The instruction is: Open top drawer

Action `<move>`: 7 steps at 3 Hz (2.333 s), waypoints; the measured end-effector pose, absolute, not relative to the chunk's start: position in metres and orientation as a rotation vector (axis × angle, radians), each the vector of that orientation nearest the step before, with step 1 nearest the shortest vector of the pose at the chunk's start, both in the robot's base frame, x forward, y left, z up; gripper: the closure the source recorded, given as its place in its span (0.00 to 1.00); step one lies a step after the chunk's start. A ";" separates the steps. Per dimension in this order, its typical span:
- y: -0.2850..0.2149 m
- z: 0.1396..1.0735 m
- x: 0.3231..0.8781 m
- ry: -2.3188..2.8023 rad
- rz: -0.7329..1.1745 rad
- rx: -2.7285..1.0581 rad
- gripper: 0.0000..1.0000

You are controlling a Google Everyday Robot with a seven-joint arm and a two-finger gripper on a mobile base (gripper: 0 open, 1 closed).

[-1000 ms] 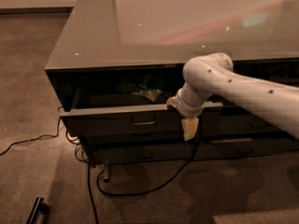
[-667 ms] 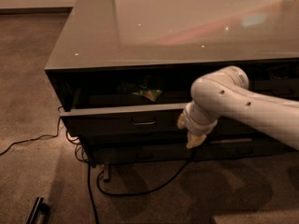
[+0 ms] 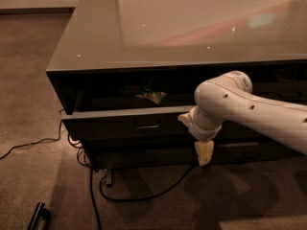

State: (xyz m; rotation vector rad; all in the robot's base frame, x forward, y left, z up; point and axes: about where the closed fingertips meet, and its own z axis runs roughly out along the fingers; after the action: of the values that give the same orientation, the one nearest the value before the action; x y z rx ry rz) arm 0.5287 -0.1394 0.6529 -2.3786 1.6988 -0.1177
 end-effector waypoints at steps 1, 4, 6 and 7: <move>-0.130 0.654 0.538 1.644 -0.148 -2.387 0.00; -0.107 0.645 0.599 1.591 -0.178 -2.453 0.00; -0.120 0.610 0.609 1.683 -0.136 -2.512 0.50; -0.120 0.616 0.609 1.683 -0.136 -2.512 0.72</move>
Offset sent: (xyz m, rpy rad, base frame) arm 0.0423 0.0323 0.0078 -0.0013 -0.0829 0.0892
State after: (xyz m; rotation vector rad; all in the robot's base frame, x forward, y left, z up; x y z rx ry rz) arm 0.6089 -0.1196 0.6164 -2.5121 1.6828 -0.1365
